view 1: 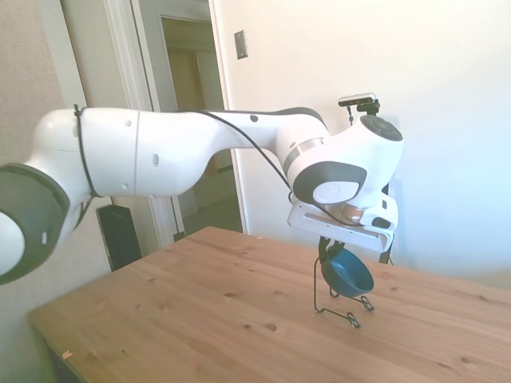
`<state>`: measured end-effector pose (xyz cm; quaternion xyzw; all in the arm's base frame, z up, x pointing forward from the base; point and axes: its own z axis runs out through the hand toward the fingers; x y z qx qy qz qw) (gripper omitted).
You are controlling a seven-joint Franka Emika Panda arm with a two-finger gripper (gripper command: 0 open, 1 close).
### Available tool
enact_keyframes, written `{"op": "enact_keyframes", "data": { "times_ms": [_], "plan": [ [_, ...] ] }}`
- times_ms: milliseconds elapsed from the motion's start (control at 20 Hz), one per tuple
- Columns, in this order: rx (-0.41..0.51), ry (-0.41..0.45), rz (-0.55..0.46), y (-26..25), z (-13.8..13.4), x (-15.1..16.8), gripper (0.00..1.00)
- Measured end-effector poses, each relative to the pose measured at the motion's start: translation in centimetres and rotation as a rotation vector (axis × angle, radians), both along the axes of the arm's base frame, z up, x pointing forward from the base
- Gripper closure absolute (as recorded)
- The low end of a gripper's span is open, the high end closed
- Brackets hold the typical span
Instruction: Unload the bowl
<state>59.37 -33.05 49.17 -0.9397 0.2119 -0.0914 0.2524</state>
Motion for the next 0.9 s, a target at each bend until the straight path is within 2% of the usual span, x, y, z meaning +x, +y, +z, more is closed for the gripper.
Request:
{"op": "enact_keyframes", "data": {
  "times_ms": [150,350,650,900],
  "plan": [
    [-0.003,-0.006,0.009,0.9,1.6,-2.9,1.00],
    [-0.047,-0.017,0.045,3.5,1.5,-5.9,1.00],
    [-0.187,-0.011,0.148,11.0,-1.4,-8.6,1.00],
    [-0.277,-0.003,0.222,16.0,-5.2,-12.7,1.00]
  ]
}}
